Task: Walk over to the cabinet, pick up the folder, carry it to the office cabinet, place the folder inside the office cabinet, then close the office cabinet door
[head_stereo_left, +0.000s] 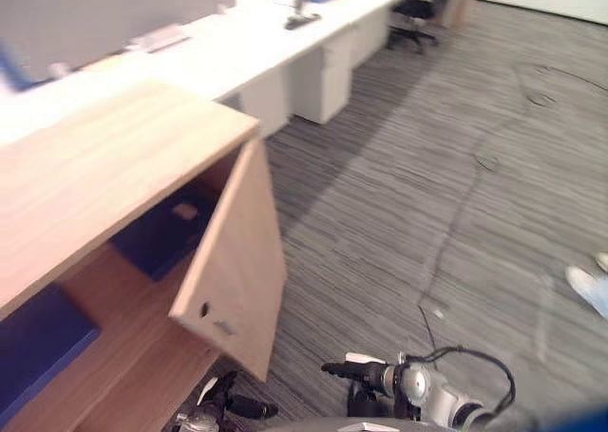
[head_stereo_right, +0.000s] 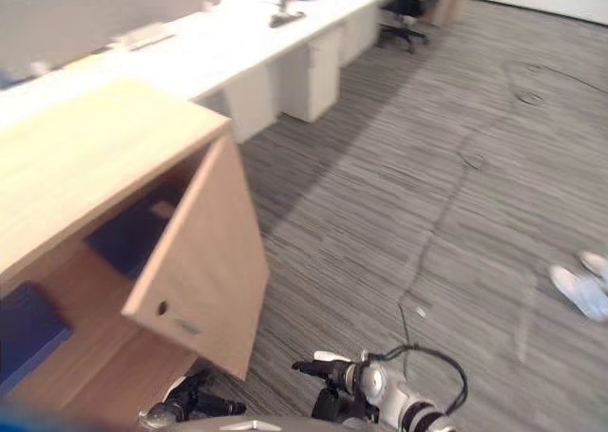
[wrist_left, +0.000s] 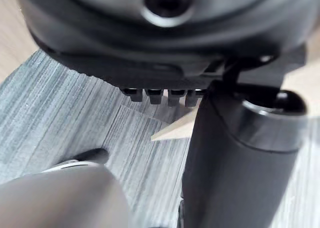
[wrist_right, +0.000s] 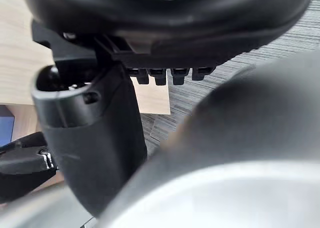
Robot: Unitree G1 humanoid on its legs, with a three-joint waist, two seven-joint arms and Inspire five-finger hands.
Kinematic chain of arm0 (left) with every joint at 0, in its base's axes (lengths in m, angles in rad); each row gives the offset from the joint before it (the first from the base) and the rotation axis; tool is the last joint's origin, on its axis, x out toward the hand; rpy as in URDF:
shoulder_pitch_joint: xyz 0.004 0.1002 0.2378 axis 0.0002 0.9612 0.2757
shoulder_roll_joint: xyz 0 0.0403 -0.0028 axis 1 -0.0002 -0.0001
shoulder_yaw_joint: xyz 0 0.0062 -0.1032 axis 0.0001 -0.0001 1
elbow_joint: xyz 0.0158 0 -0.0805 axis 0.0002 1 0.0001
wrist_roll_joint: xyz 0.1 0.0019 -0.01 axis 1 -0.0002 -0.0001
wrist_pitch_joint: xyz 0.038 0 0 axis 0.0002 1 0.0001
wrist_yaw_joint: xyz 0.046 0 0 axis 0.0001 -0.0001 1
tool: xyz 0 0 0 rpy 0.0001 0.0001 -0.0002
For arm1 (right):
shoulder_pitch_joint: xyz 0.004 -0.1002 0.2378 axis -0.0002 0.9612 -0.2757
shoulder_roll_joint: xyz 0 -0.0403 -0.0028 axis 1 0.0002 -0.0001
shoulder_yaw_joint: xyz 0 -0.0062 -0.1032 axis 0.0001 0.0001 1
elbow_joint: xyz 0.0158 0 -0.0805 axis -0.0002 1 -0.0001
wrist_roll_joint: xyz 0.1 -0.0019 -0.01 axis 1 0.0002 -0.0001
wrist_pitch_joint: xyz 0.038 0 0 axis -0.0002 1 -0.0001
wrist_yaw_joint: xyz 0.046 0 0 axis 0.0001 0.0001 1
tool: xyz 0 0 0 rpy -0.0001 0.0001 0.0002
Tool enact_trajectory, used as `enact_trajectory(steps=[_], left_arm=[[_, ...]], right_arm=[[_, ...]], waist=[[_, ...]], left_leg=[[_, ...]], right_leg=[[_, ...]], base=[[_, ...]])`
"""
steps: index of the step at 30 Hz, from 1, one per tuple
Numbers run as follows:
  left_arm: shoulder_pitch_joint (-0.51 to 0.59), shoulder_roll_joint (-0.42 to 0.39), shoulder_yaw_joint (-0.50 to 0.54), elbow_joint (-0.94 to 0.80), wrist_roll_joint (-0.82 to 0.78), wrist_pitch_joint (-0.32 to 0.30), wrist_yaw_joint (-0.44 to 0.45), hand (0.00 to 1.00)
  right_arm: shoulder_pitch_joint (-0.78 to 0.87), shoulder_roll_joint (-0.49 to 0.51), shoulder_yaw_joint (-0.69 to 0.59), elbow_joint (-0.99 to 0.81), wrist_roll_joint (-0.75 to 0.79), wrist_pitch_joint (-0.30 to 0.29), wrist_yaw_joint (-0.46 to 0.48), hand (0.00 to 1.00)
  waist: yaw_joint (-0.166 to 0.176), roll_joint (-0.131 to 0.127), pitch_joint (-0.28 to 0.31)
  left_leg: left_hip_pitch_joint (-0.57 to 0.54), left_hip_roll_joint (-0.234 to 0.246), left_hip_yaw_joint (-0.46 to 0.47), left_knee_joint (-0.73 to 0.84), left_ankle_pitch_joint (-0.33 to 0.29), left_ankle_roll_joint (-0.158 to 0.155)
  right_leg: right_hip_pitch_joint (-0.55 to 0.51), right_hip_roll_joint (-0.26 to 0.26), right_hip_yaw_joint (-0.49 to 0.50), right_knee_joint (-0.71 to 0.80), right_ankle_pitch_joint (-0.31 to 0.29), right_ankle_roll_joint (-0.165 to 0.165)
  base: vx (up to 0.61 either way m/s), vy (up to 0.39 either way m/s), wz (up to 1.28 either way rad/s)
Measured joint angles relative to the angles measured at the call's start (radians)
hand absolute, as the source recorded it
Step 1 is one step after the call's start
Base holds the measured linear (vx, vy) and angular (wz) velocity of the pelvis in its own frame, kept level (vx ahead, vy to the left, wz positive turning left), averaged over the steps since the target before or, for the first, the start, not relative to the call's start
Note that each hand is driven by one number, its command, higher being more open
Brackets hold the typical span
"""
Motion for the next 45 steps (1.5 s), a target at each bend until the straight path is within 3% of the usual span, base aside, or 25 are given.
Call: enact_trajectory(steps=[2,3,4,5,6,7,10,12,15,17,19,20,21,22,23,24,25,26,27,29,30,33,37,42,45], left_arm=[[0.000,-0.001,0.010,-0.004,-0.008,-0.001,0.009,1.00],[0.001,0.004,0.022,-0.004,-0.025,0.005,0.012,1.00],[0.001,0.015,0.027,-0.001,-0.036,0.008,0.017,1.00],[0.007,0.024,0.026,0.007,-0.036,0.010,0.022,1.00],[0.027,0.035,0.043,0.012,-0.035,0.013,0.026,1.00],[0.038,0.036,0.086,0.010,-0.036,0.001,0.028,1.00],[0.049,-0.008,0.149,0.010,-0.033,-0.008,0.023,1.00],[0.059,-0.016,0.202,0.007,-0.039,-0.008,0.024,1.00],[0.074,-0.034,0.265,-0.014,-0.128,-0.005,0.035,1.00],[0.086,-0.036,0.276,-0.038,-0.181,-0.005,0.051,1.00],[0.088,-0.051,0.297,-0.069,-0.200,-0.004,0.071,1.00],[0.079,-0.058,0.345,-0.091,-0.204,-0.007,0.076,1.00],[0.078,-0.073,0.370,-0.114,-0.225,-0.015,0.093,1.00],[0.084,-0.079,0.365,-0.123,-0.225,-0.019,0.094,1.00],[0.095,-0.083,0.320,-0.132,-0.223,-0.021,0.090,1.00],[0.090,-0.084,0.278,-0.128,-0.223,-0.026,0.088,1.00],[0.086,-0.085,0.268,-0.126,-0.224,-0.030,0.085,1.00],[0.085,-0.071,0.251,-0.124,-0.225,-0.031,0.072,1.00],[0.084,-0.059,0.242,-0.119,-0.225,-0.031,0.066,1.00],[0.081,-0.054,0.242,-0.101,-0.228,-0.027,0.065,1.00],[0.082,-0.052,0.242,-0.082,-0.231,-0.021,0.065,1.00],[0.125,-0.051,0.242,-0.048,-0.234,-0.004,0.065,1.00],[0.136,-0.050,0.237,-0.043,-0.302,-0.003,0.063,1.00],[0.138,-0.065,0.235,-0.044,-0.541,-0.016,0.035,1.00],[0.138,-0.077,0.254,-0.049,-0.673,-0.016,0.035,1.00]], right_arm=[[0.020,0.032,-0.101,0.053,-0.013,-0.001,-0.027,1.00],[0.028,0.060,-0.204,0.110,-0.011,0.001,-0.057,1.00],[0.026,0.085,-0.314,0.174,0.001,0.013,-0.085,1.00],[0.026,0.095,-0.363,0.205,0.022,0.023,-0.104,1.00],[0.022,0.105,-0.443,0.268,0.039,0.036,-0.140,1.00],[0.024,0.103,-0.490,0.319,0.063,0.052,-0.171,1.00],[0.044,0.091,-0.571,0.351,0.097,0.088,-0.193,1.00],[0.049,0.097,-0.571,0.349,0.099,0.095,-0.205,1.00],[0.085,0.121,-0.617,0.323,0.185,0.111,-0.254,1.00],[0.107,0.153,-0.685,0.302,0.274,0.111,-0.300,1.00],[0.109,0.195,-0.754,0.294,0.346,0.110,-0.345,1.00],[0.101,0.222,-0.775,0.284,0.366,0.110,-0.360,1.00],[0.110,0.238,-0.807,0.256,0.376,0.108,-0.369,1.00],[0.112,0.239,-0.832,0.254,0.379,0.112,-0.369,1.00],[0.121,0.231,-0.843,0.253,0.372,0.112,-0.371,1.00],[0.112,0.221,-0.844,0.254,0.373,0.109,-0.370,1.00],[0.101,0.222,-0.849,0.261,0.384,0.110,-0.370,1.00],[0.094,0.237,-0.852,0.273,0.417,0.111,-0.370,1.00],[0.086,0.252,-0.871,0.279,0.464,0.111,-0.370,1.00],[0.077,0.259,-0.884,0.290,0.516,0.108,-0.372,1.00],[0.072,0.259,-0.884,0.299,0.532,0.108,-0.372,1.00],[0.061,0.260,-0.884,0.310,0.529,0.107,-0.373,1.00],[0.050,0.257,-0.883,0.309,0.528,0.105,-0.374,1.00],[0.056,0.236,-0.904,0.315,0.526,0.108,-0.374,1.00],[0.076,0.224,-0.933,0.321,0.525,0.110,-0.373,1.00]], waist=[[-0.008,-0.013,-0.009],[-0.010,-0.022,-0.015],[-0.011,-0.025,-0.016],[-0.011,-0.026,-0.017],[0.000,-0.039,-0.024],[0.012,-0.040,-0.026],[0.024,-0.003,-0.046],[0.034,-0.006,-0.053],[0.076,-0.021,-0.055],[0.077,-0.038,-0.050],[0.074,-0.053,-0.038],[0.076,-0.055,-0.016],[0.080,-0.034,0.010],[0.082,-0.025,0.015],[0.084,0.001,0.006],[0.082,0.018,0.011],[0.085,0.019,0.012],[0.083,-0.006,0.010],[0.083,-0.024,0.009],[0.082,-0.031,0.007],[0.082,-0.032,0.008],[0.091,-0.015,-0.003],[0.085,-0.014,0.000],[0.082,0.003,-0.009],[0.078,0.002,-0.006]], left_leg=[[-0.045,-0.029,-0.145,0.002,0.015,0.017],[-0.079,-0.049,-0.254,0.002,0.020,0.021],[-0.103,-0.064,-0.348,-0.002,0.042,0.014],[-0.114,-0.070,-0.387,-0.007,0.055,0.002],[-0.127,-0.075,-0.447,-0.024,0.075,-0.030],[-0.143,-0.072,-0.499,-0.039,0.097,-0.061],[-0.168,-0.019,-0.548,-0.080,0.141,-0.091],[-0.169,0.000,-0.562,-0.095,0.154,-0.105],[-0.192,0.010,-0.579,-0.098,0.173,-0.122],[-0.225,-0.007,-0.525,-0.088,0.204,-0.114],[-0.273,0.000,-0.285,-0.068,0.233,-0.019],[-0.348,0.067,-0.016,0.064,0.176,0.059],[-0.413,0.141,0.174,0.263,0.106,0.104],[-0.427,0.155,0.214,0.336,0.089,0.105],[-0.439,0.145,0.241,0.412,0.041,0.118],[-0.454,0.116,0.232,0.408,0.015,0.094],[-0.455,0.085,0.223,0.388,0.026,0.093],[-0.451,0.028,0.212,0.326,0.054,0.102],[-0.443,-0.022,0.202,0.264,0.083,0.112],[-0.414,-0.074,0.173,0.176,0.127,0.119],[-0.361,-0.102,0.154,0.068,0.177,0.122],[-0.226,-0.116,0.116,-0.194,0.300,0.125],[-0.212,-0.133,0.075,-0.192,0.301,0.125],[-0.199,-0.145,0.066,-0.198,0.306,0.103],[-0.199,-0.138,0.062,-0.199,0.299,0.089]], right_leg=[[0.009,-0.013,0.115,0.028,-0.033,0.017],[0.028,0.000,0.233,0.023,-0.069,0.025],[0.062,0.014,0.336,0.001,-0.104,0.065],[0.082,0.017,0.373,-0.014,-0.128,0.082],[0.118,0.018,0.411,-0.051,-0.170,0.139],[0.153,0.011,0.372,-0.100,-0.210,0.170],[0.212,0.045,0.217,-0.152,-0.213,0.148],[0.252,0.064,0.154,-0.177,-0.218,0.138],[0.299,0.085,0.067,-0.222,-0.214,0.126],[0.325,0.080,-0.007,-0.232,-0.213,0.123],[0.331,0.062,-0.083,-0.241,-0.205,0.111],[0.342,0.064,-0.120,-0.251,-0.200,0.103],[0.383,0.068,-0.181,-0.255,-0.200,0.103],[0.397,0.068,-0.208,-0.259,-0.201,0.104],[0.419,0.059,-0.254,-0.265,-0.210,0.118],[0.428,0.047,-0.293,-0.260,-0.226,0.138],[0.430,0.038,-0.304,-0.258,-0.231,0.143],[0.425,0.014,-0.303,-0.275,-0.233,0.138],[0.426,-0.002,-0.304,-0.293,-0.230,0.122],[0.433,-0.014,-0.301,-0.306,-0.198,0.077],[0.440,-0.023,-0.300,-0.301,-0.162,0.059],[0.439,-0.018,-0.299,-0.265,-0.101,0.052],[0.446,-0.001,-0.297,-0.318,-0.139,0.066],[0.495,0.005,-0.307,-0.369,-0.155,0.123],[0.504,0.014,-0.314,-0.382,-0.155,0.126]], base=[[-0.04,-0.107,2.39],[-0.01,-0.170,2.97],[0.01,-0.247,2.54],[0.05,-0.289,2.10],[0.05,-0.268,1.67],[0.04,-0.221,1.57],[0.04,-0.246,1.34],[0.06,-0.163,0.91],[0.05,-0.139,0.74],[0.05,-0.097,1.10],[0.01,-0.023,1.08],[-0.03,-0.004,1.01],[-0.02,-0.003,1.06],[0.06,0.059,1.15],[0.10,0.148,1.08],[0.12,0.158,1.05],[0.13,0.139,1.06],[0.13,0.092,0.95],[0.14,0.080,0.89],[0.18,0.068,0.74],[0.22,0.085,0.65],[0.17,0.037,0.35],[0.06,-0.059,0.32],[-0.02,-0.103,0.08],[-0.02,-0.048,0.02]])
